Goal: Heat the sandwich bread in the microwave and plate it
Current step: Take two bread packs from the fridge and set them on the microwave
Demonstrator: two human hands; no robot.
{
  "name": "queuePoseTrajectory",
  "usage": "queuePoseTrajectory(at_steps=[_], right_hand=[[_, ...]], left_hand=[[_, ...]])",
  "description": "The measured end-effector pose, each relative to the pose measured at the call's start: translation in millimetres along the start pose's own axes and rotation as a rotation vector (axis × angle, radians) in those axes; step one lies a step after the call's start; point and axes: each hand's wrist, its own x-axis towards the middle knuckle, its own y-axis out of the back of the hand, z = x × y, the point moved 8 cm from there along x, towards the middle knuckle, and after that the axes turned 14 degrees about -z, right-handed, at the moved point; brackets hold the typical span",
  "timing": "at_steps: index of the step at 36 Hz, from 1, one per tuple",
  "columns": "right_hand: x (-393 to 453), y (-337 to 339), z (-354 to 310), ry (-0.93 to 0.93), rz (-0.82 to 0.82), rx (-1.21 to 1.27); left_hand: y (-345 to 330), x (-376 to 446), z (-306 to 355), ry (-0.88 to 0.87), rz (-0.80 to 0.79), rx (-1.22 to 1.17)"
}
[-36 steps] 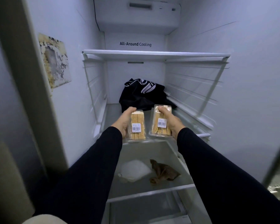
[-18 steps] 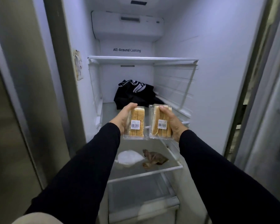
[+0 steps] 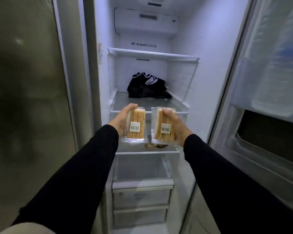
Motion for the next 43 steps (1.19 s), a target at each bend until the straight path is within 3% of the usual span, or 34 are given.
queuePoseTrajectory(at_steps=[8, 18, 29, 35, 43], right_hand=[[-74.9, -23.3, 9.8, -0.041, -0.047, -0.022], [-147.6, -41.1, -23.5, 0.022, -0.003, -0.014], [-248.6, -69.9, -25.0, 0.018, 0.148, 0.029], [-322.4, -84.1, -26.1, 0.031, 0.227, 0.053], [-442.6, -74.7, -15.7, 0.047, 0.452, 0.103]], left_hand=[[-28.8, -69.2, -32.2, 0.051, 0.032, -0.01], [-70.2, -132.1, -8.5, -0.034, -0.038, 0.097], [-114.7, -204.8, -16.6, -0.07, -0.19, 0.139], [-148.3, -243.2, -37.5, 0.014, -0.31, 0.066], [-230.4, -283.2, -70.5, 0.035, -0.482, 0.1]])
